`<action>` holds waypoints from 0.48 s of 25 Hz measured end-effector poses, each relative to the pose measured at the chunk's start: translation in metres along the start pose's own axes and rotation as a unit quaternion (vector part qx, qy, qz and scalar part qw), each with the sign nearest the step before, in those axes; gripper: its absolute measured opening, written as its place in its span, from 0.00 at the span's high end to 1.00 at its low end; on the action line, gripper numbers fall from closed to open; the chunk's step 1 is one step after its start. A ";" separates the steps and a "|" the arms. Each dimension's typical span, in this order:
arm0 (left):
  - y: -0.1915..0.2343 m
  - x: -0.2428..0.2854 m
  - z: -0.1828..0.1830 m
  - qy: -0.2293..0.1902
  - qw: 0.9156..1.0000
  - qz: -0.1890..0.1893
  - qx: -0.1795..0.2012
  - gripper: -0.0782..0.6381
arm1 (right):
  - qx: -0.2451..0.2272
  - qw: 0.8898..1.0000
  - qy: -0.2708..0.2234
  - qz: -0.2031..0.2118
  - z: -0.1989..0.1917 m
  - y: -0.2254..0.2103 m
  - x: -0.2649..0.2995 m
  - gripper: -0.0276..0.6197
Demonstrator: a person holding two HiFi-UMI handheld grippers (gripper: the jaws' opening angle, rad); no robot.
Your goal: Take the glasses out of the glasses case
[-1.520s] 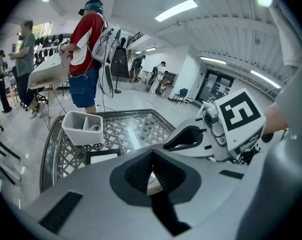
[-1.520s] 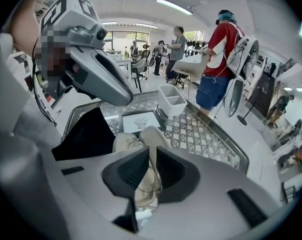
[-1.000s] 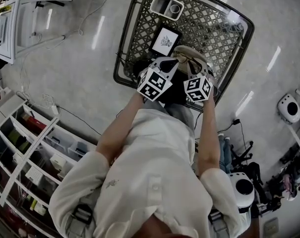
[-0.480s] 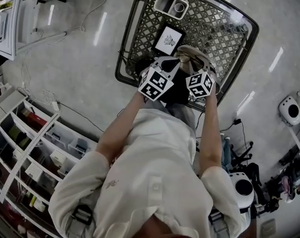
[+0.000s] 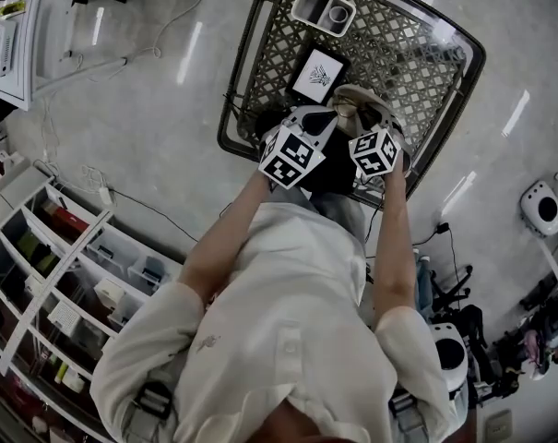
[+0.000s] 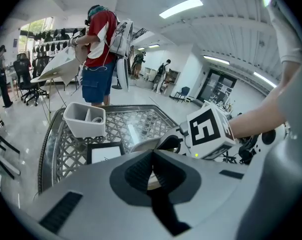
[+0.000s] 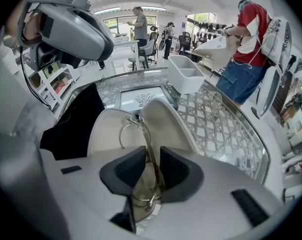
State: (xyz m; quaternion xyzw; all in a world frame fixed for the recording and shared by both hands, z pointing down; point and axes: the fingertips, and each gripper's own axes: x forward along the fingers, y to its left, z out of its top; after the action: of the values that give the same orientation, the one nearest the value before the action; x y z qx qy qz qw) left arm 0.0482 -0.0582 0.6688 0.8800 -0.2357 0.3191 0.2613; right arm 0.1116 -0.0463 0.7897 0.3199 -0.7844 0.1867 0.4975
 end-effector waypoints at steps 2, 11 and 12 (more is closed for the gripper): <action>-0.001 -0.001 0.000 0.000 1.000 0.000 0.000 0.87 | 0.009 1.000 -0.005 -0.002 0.000 0.000 0.000 0.83; -0.003 -0.004 -0.004 0.000 1.000 -0.002 0.002 0.87 | -0.002 1.000 0.003 -0.005 0.000 0.002 0.005 0.88; -0.003 -0.004 -0.005 0.001 1.000 -0.001 0.002 0.87 | -0.005 1.000 0.004 -0.005 0.000 0.002 0.005 0.89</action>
State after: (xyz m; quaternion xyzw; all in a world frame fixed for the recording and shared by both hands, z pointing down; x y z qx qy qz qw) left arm 0.0449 -0.0519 0.6681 0.8807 -0.2336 0.3199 0.2599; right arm 0.1082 -0.0465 0.7939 0.3206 -0.7818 0.1813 0.5031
